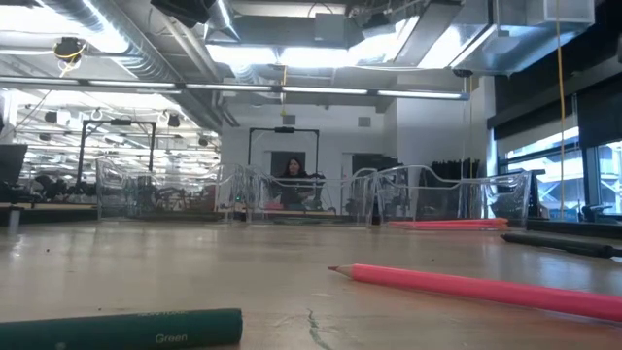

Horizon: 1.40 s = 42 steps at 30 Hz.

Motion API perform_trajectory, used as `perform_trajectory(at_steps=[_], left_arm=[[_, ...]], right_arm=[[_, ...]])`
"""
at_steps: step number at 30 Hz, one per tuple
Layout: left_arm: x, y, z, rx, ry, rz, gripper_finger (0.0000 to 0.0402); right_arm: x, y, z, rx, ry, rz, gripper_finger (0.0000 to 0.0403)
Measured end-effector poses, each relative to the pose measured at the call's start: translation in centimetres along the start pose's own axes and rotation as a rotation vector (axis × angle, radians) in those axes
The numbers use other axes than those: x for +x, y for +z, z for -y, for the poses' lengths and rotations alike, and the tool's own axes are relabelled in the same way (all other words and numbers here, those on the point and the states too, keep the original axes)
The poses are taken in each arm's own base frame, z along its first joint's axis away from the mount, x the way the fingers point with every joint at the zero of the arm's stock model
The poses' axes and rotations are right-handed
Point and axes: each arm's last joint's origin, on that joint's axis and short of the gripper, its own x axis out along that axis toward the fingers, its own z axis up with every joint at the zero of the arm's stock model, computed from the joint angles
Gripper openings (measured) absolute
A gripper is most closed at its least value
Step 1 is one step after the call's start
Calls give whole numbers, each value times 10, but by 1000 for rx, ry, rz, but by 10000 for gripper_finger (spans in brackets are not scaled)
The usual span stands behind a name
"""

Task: Sort crayons/erasers/pens/pencils in bins
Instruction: Put the pink pencil into the right transparent bin

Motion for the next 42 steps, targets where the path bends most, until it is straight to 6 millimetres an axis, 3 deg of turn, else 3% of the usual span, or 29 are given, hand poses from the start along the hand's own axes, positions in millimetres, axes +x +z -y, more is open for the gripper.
perform_trajectory(at_steps=[15, 32, 36, 42], left_arm=[[0, 0, 0, 0, 0, 0, 76], [0, 0, 0, -7, 0, 1, 76], [0, 0, 0, -9, 0, 1, 76], [0, 0, 0, -10, 0, 1, 76]], right_arm=[[29, -5, 0, -2, -42, -105, 151], [43, -5, 9, 10, -28, -140, 151], [44, 0, 12, 23, -28, -146, 129], [46, 7, 16, 46, -23, -192, 58]])
